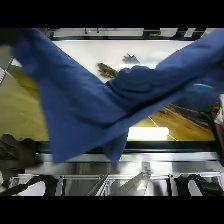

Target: Fold the shirts.

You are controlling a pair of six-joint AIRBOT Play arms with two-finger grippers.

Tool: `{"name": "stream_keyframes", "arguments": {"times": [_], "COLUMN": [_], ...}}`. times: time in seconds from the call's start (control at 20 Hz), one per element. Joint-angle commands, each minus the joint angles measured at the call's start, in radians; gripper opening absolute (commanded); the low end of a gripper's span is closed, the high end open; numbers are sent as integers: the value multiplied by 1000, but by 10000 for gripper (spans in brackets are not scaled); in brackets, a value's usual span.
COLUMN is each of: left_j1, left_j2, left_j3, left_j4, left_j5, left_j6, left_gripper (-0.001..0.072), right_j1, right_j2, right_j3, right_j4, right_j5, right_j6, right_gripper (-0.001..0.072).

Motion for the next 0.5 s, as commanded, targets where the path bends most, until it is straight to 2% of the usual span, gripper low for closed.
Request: {"name": "stream_keyframes", "arguments": {"times": [0.0, 0.1, 0.15, 0.2, 0.25, 0.3, 0.45], "left_j1": [-111, -167, -185, -198, -200, -195, -136], "left_j2": [-294, -512, -608, -703, -779, -838, -877], "left_j3": [-38, 30, 73, 122, 162, 183, 111], "left_j4": [59, 90, 89, 89, 87, 87, 83], "left_j5": [6, -21, -16, -1, 28, 56, 158], "left_j6": [16, 8, -19, -90, -163, -214, -277], "left_gripper": [25, 15, 49, 299, 520, 720, 715], "right_j1": [19, 55, 68, 71, 70, 64, 6], "right_j2": [-305, -519, -613, -701, -766, -812, -829], "right_j3": [-111, -138, -137, -137, -135, -134, -117], "right_j4": [-15, -13, -1, 24, 51, 64, 59], "right_j5": [0, -10, -9, -3, 7, 11, 66], "right_j6": [12, 8, 5, -24, -66, -87, -159], "right_gripper": [25, 26, 72, 286, 472, 547, 552]}}
